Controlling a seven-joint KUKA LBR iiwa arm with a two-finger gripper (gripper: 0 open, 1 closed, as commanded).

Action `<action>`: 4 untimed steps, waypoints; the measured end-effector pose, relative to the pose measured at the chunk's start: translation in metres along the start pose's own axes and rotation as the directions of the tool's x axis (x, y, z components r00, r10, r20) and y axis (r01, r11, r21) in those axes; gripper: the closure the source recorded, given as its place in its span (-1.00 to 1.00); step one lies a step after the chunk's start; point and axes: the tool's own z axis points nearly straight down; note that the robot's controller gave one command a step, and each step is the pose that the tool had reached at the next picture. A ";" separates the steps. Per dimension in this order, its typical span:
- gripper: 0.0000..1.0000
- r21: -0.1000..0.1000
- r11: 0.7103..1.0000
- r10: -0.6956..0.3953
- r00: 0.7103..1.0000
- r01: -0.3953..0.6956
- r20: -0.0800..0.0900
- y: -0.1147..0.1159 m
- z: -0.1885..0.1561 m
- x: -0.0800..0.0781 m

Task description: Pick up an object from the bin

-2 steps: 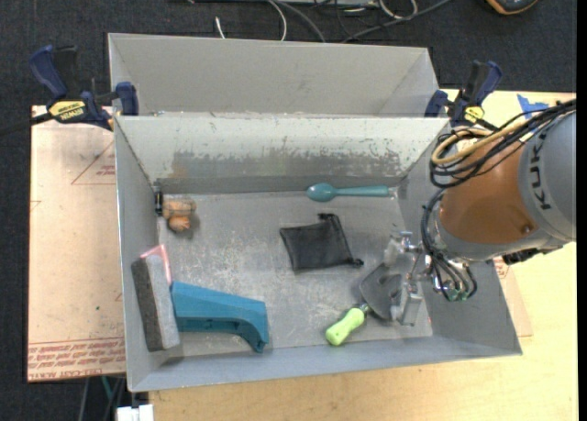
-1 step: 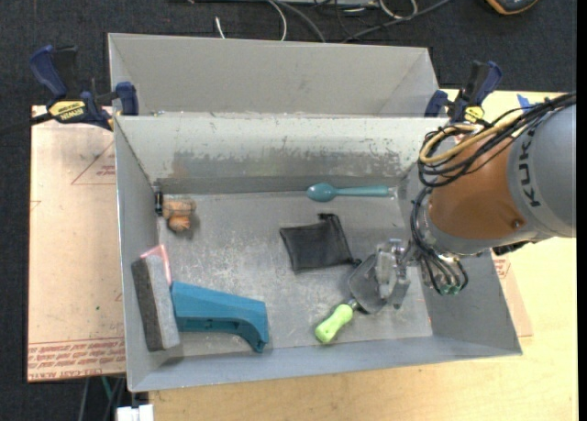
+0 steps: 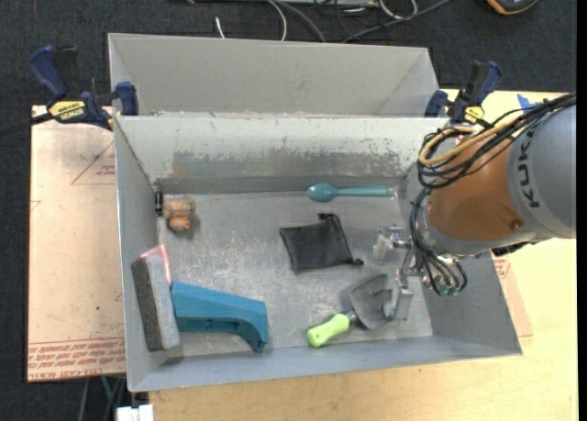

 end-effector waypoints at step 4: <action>1.00 0.001 1.000 -0.001 1.000 0.001 0.002 0.000 -0.001 -0.001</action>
Offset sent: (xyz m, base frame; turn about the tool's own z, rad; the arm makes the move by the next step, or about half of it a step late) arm 0.0000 0.0000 0.0000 0.0000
